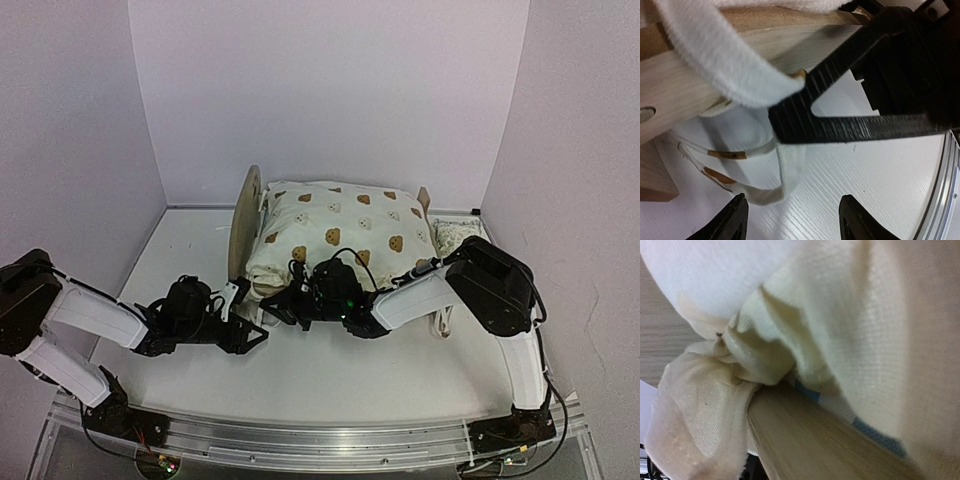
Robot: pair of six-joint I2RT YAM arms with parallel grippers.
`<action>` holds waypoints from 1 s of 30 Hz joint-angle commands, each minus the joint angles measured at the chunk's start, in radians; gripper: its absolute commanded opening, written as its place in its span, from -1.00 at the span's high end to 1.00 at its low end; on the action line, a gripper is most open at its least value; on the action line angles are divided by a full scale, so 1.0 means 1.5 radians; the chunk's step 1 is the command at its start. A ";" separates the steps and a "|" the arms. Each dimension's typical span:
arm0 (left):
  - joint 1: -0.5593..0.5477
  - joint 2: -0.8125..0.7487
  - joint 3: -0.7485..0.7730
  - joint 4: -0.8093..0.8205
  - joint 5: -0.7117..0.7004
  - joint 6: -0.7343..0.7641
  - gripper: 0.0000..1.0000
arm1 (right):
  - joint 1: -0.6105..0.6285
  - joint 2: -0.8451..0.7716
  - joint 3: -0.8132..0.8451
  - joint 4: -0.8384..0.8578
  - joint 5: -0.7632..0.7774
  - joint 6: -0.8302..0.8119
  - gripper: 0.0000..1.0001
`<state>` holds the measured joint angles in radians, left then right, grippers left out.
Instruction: Set up the pet bed
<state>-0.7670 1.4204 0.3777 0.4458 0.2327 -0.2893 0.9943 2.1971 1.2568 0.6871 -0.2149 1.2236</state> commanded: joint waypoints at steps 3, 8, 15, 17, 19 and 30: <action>-0.002 0.056 0.027 0.089 -0.050 0.032 -0.14 | 0.007 -0.013 0.011 -0.030 -0.032 0.018 1.00; -0.002 0.094 0.036 0.108 -0.056 0.029 0.29 | 0.007 -0.008 0.010 -0.030 -0.035 0.020 1.00; -0.003 0.046 0.026 0.071 -0.004 -0.016 1.00 | 0.007 -0.009 0.005 -0.027 -0.032 0.003 1.00; -0.003 0.021 0.031 0.027 0.019 -0.049 1.00 | 0.007 -0.007 0.001 -0.026 -0.028 -0.008 0.87; -0.003 -0.009 0.041 -0.027 0.037 -0.095 1.00 | 0.006 -0.005 -0.001 -0.024 -0.031 -0.017 0.63; -0.003 -0.127 0.118 -0.317 0.076 -0.283 0.94 | 0.007 -0.023 -0.017 -0.021 -0.080 -0.066 0.25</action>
<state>-0.7725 1.2699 0.4641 0.1783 0.3222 -0.5953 0.9928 2.1971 1.2558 0.6790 -0.2497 1.1675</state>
